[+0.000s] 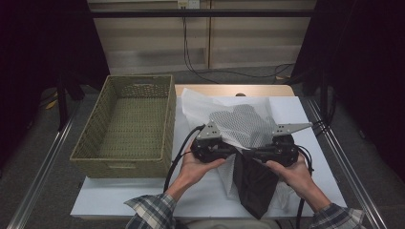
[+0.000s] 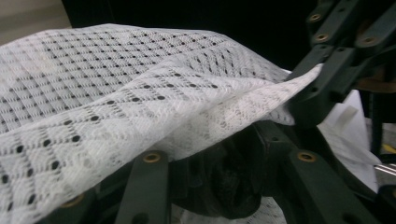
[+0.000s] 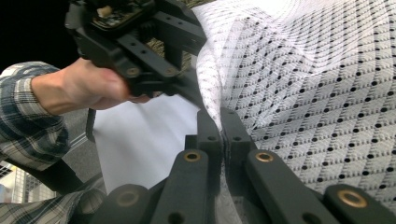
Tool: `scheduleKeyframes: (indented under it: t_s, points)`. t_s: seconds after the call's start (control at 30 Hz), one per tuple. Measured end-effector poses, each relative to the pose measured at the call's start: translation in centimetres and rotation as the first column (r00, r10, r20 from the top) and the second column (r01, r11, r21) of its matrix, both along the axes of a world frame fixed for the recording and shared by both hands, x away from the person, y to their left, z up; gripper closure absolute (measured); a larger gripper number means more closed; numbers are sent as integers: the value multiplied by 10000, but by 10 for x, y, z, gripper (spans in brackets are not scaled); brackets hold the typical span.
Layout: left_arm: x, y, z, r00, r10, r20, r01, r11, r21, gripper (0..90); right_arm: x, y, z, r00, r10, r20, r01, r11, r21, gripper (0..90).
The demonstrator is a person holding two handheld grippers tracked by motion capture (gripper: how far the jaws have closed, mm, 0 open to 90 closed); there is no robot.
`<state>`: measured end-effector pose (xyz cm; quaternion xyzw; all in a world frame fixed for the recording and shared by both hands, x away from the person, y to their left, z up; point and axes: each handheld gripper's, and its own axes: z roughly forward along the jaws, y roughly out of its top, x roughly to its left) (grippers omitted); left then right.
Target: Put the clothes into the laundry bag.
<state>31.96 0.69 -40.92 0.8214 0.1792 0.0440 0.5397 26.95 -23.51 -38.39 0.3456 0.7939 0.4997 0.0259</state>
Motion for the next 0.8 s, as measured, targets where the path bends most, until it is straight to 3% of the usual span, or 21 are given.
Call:
scheduleKeyframes:
  t_s: [0.03, 0.17, 0.27, 0.37, 0.4, 0.47, 0.5, 0.57, 0.63, 0.67, 0.73, 0.8]
  points:
    - [0, -2, -1, 10000, -33, -72, 31, 9998, -200, 688, 0, 0, 0, 10000, 15, 8, -15, 10000, -7, 889]
    - [-6, -15, 0, 9987, -470, -214, 466, 9988, -171, 752, -1, 0, 2, 9999, -2, 101, 2, 10000, -47, 890]
    - [-8, -22, -1, 9966, -822, -78, 821, 9965, -125, 763, -2, -3, 6, 9998, 48, 172, -50, 9999, 116, 890]
    - [0, -26, -3, 9999, -170, 1, 170, 9998, -141, 764, -4, -5, 9, 9997, 113, 216, -118, 9997, 202, 891]
    - [4, -27, -4, 9998, 183, 65, -183, 9998, 47, 767, -5, -5, 9, 9997, 116, 214, -121, 9997, 216, 891]
    - [14, -28, -7, 9981, 615, 101, -615, 9981, -8, 774, -7, -2, 9, 9995, 259, 201, -262, 9996, 136, 891]
    - [19, -27, -7, 9950, 996, -21, -996, 9950, -98, 777, -8, -1, 9, 9994, 307, 175, -308, 9995, 92, 891]
    - [29, -24, -3, 9812, 1841, 582, -1854, 9825, 172, 788, -9, 1, 7, 9990, 423, 121, -424, 9991, 65, 892]
    - [43, -19, -2, 9773, 2105, 242, -2103, 9776, -99, 789, -9, 2, 8, 9987, 484, 146, -485, 9988, 51, 892]
    - [46, -18, -2, 9736, 2261, 308, -2262, 9741, -19, 788, -9, 2, 8, 9986, 505, 127, -506, 9987, 69, 892]
    - [52, -20, -8, 9838, 1791, 90, -1792, 9837, 165, 776, -8, 2, 5, 9991, 418, 61, -418, 9991, -29, 892]
    - [54, -21, -18, 9860, 1662, -133, -1654, 9851, 478, 753, -6, 1, -1, 9991, 380, -161, -383, 9991, -154, 891]
